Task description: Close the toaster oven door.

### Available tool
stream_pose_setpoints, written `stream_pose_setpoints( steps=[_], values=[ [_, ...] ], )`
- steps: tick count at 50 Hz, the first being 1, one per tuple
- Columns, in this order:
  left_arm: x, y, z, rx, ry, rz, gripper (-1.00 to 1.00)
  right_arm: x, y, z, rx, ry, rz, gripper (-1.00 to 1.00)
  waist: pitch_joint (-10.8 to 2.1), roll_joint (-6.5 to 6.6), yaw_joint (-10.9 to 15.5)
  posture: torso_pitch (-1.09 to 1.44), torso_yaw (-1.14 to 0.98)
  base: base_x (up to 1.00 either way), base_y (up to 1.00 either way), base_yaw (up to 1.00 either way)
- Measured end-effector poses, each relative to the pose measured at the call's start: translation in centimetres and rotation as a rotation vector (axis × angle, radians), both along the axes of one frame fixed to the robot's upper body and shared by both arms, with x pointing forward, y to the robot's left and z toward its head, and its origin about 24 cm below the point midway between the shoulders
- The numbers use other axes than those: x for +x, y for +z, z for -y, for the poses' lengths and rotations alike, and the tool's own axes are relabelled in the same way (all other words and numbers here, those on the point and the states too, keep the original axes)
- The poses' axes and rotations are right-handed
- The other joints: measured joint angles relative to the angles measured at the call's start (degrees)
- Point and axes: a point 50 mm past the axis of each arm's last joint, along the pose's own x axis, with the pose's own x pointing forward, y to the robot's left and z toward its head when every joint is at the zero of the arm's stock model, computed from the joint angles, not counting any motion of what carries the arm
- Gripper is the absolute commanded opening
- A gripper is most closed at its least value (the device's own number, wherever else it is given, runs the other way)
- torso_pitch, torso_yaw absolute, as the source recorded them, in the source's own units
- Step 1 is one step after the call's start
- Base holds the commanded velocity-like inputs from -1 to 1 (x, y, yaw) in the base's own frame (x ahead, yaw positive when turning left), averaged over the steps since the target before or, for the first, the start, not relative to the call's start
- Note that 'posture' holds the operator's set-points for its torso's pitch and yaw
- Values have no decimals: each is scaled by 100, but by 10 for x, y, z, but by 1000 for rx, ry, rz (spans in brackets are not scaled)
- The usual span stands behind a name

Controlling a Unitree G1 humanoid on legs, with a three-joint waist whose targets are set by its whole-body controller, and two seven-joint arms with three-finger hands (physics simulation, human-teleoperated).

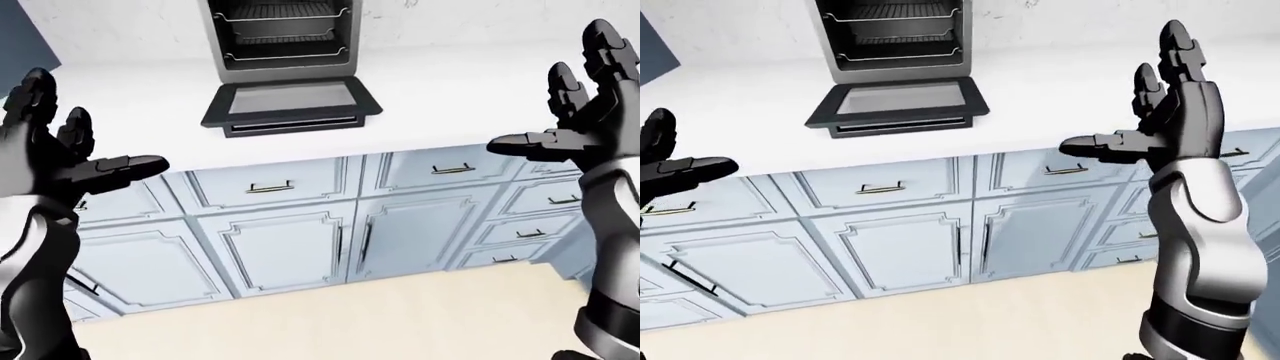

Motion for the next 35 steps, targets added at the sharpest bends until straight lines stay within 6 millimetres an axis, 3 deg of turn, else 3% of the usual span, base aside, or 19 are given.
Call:
stream_pose_setpoints(
  steps=[3, 5, 6, 8, 11, 16, 19, 21, 24, 28, 30, 32, 33, 35],
  values=[
    [-3, 8, -1, 12, 8, 35, 100, -3, 8, 0, -13, 3, 35, 100, 31, 239, -39, 0, 0, 24, 8, 0],
    [-5, 12, -1, 19, 13, 52, 100, -3, 13, 0, -19, 5, 50, 100, -17, 474, -55, 0, 0, 24, 8, 0],
    [-5, 13, -3, 22, 19, 57, 100, -3, 14, -2, -16, 11, 55, 100, -36, 486, -19, 0, 0, 24, 8, 0],
    [-5, 9, -6, 9, 35, 40, 100, -1, 9, -5, -14, 29, 33, 100, 31, 458, 68, 0, 0, 24, 8, 0],
    [-5, 8, -11, 3, 50, 17, 100, 1, 9, -5, -13, 40, 10, 100, 4, 402, 114, 0, 0, 23, 8, 0],
    [-11, 25, -14, 24, 61, 79, 100, -5, 24, -1, -29, 15, 68, 100, -5, 84, 149, 0, 0, 24, 8, 0],
    [-12, 28, -14, 29, 63, 99, 100, -6, 29, -1, -38, 15, 92, 100, -48, -182, 172, 0, 0, 24, 8, 0],
    [-9, 23, -11, 20, 41, 78, 100, -6, 26, 2, -28, 4, 78, 100, 11, -74, 92, 0, 0, 23, 7, 0],
    [-6, 18, -8, 13, 18, 46, 100, -2, 18, 6, -11, -12, 33, 100, 16, -116, 12, 0, 0, 24, 8, 0],
    [-8, 23, -10, 19, 29, 66, 100, -4, 24, 6, -20, -13, 56, 100, 17, 100, 2, 0, 0, 19, 8, 0],
    [-9, 25, -10, 24, 34, 81, 100, -5, 26, 6, -24, -13, 69, 100, 25, 272, -28, 0, 0, 18, 8, 0],
    [-10, 27, -10, 27, 36, 88, 100, -5, 28, 5, -27, -11, 76, 100, -27, 524, -29, 0, 0, 18, 7, 0],
    [-10, 25, -12, 23, 42, 85, 100, -4, 26, 3, -23, -1, 73, 100, -7, 464, 13, 0, 0, 17, 9, 0],
    [-9, 19, -15, 9, 56, 58, 100, -1, 20, 0, -21, 20, 45, 100, 38, 485, 86, 0, 0, 18, 8, 0]
  ],
)
